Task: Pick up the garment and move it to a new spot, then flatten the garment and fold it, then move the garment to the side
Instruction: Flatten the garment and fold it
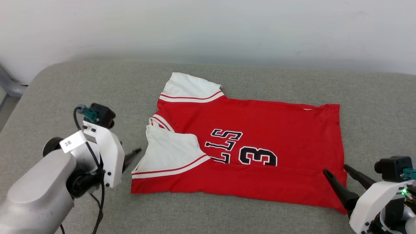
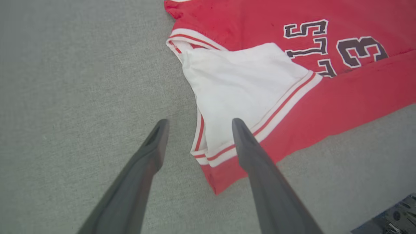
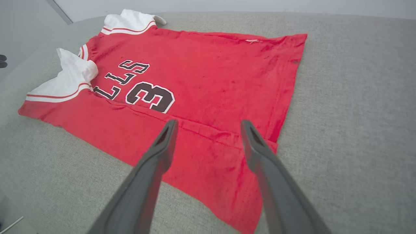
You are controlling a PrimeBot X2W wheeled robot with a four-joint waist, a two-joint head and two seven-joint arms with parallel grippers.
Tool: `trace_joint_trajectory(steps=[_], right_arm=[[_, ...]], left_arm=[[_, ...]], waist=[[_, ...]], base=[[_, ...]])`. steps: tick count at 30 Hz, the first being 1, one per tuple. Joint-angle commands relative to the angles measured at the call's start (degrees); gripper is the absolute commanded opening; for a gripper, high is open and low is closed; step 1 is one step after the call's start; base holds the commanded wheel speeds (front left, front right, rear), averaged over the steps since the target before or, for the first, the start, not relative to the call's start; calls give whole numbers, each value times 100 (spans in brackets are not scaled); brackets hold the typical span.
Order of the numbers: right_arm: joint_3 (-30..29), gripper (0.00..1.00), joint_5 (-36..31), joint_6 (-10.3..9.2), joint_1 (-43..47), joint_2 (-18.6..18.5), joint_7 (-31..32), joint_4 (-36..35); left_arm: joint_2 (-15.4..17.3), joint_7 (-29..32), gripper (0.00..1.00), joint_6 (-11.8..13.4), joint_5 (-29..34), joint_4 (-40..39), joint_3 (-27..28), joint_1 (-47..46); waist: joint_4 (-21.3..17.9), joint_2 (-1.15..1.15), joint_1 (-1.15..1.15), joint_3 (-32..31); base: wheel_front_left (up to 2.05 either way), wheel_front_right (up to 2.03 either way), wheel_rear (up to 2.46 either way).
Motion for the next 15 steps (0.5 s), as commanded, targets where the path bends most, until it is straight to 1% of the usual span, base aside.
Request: trace_joint_trajectory(steps=[1,4,5,9,15], right_arm=[[-17,100,-47,-5,42,54,29,-58],[-13,100,-83,-5,40,86,96,-108],[-13,100,-83,-5,40,86,96,-108],[-32,100,-113,-5,-16,109,156,-174],[-24,100,-147,-5,-154,127,206,-221]], left_arm=[[77,402,100,-4,-132,-106,-112,-58],[165,965,100,-4,-324,-240,-237,-39],[165,965,100,-4,-324,-240,-237,-39],[152,1374,100,39,-421,-229,-357,-14],[65,1629,100,63,-352,113,-549,16]], waist=[[-27,0,1,-10],[-91,0,1,18],[-91,0,1,18],[-183,0,1,122],[-327,0,1,316]], base=[[0,0,0],[0,0,0],[0,0,0],[0,0,0],[0,0,0]])
